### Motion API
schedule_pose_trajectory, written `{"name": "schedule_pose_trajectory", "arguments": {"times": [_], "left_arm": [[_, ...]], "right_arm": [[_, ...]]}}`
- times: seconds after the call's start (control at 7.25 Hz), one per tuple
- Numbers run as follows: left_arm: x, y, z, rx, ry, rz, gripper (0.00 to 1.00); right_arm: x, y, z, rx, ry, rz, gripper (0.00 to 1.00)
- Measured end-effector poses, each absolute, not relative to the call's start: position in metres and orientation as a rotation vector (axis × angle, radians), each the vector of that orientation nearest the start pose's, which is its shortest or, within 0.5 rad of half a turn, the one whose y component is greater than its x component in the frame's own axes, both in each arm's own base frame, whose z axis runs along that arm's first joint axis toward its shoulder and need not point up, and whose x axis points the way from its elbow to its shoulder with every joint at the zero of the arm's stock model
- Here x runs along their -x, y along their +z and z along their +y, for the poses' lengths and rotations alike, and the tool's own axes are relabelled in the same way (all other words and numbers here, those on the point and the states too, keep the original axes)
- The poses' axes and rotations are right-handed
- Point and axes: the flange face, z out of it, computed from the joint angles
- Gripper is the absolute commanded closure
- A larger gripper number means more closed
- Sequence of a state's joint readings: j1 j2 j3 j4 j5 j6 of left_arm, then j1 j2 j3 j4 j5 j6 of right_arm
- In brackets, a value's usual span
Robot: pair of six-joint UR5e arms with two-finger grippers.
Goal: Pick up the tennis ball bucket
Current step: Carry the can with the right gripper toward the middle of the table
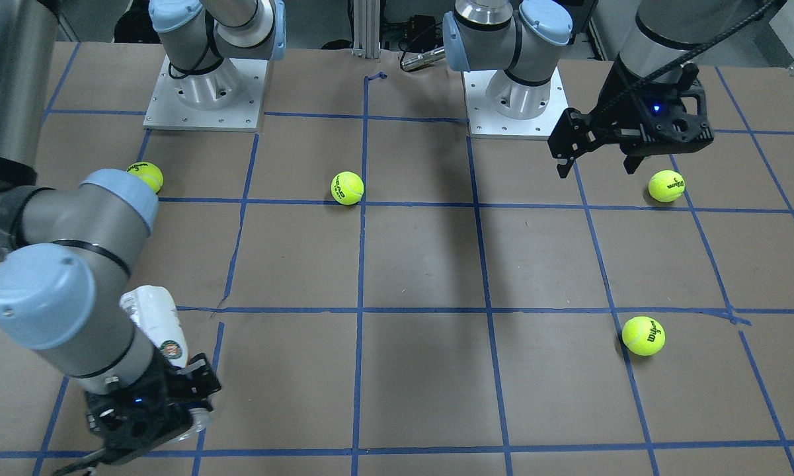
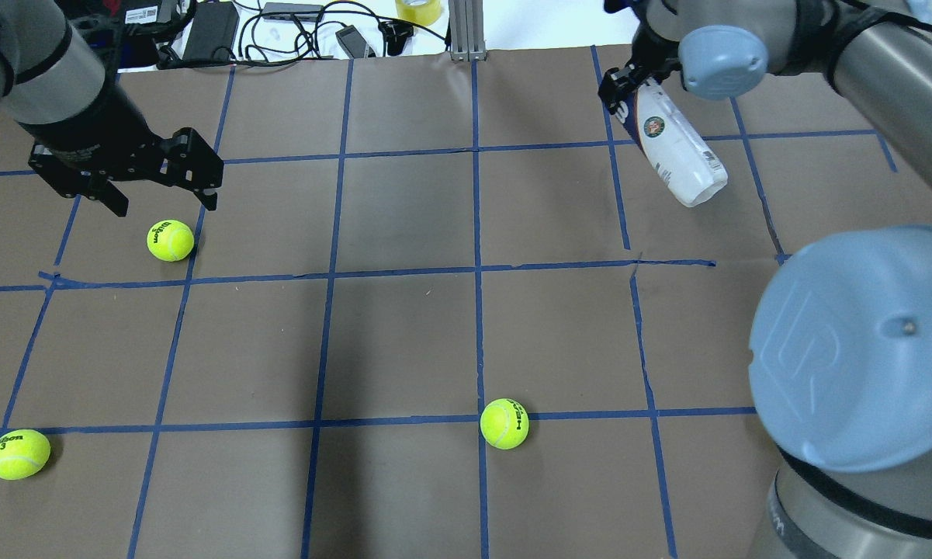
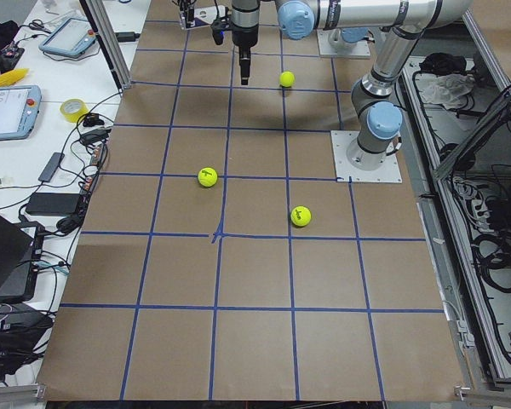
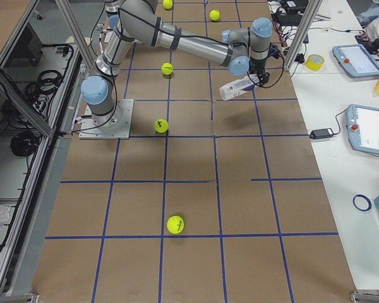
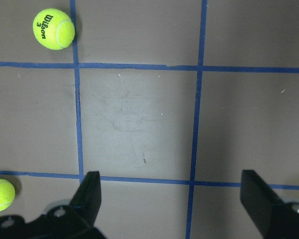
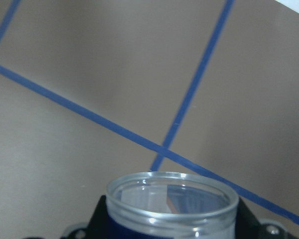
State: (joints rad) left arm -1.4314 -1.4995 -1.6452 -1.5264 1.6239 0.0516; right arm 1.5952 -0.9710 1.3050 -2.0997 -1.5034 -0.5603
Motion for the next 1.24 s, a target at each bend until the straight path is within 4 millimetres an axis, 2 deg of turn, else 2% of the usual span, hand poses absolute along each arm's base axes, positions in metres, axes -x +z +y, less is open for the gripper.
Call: {"name": "schedule_pose_trajectory", "arguments": {"times": [0.14, 0.28, 0.55, 0.83, 0.97, 1.24], "left_arm": [[0.045, 0.495, -0.481, 0.191, -0.069, 3.075, 0.00], [0.028, 0.500, -0.483, 0.242, -0.082, 3.063, 0.00], [0.000, 0.508, -0.485, 0.330, -0.105, 3.051, 0.00], [-0.010, 0.510, -0.485, 0.360, -0.111, 3.046, 0.00], [-0.012, 0.511, -0.485, 0.364, -0.113, 3.044, 0.00], [-0.013, 0.511, -0.485, 0.366, -0.112, 3.039, 0.00]], "right_arm": [[-0.215, 0.307, -0.708, 1.109, -0.319, 2.907, 0.74], [-0.260, 0.311, -0.691, 1.285, -0.326, 2.833, 0.77], [-0.338, 0.316, -0.655, 1.636, -0.335, 2.657, 0.77], [-0.419, 0.307, -0.610, 1.964, -0.327, 2.450, 0.78], [-0.453, 0.293, -0.591, 2.082, -0.326, 2.360, 0.78], [-0.498, 0.272, -0.567, 2.286, -0.367, 2.170, 0.78]]}}
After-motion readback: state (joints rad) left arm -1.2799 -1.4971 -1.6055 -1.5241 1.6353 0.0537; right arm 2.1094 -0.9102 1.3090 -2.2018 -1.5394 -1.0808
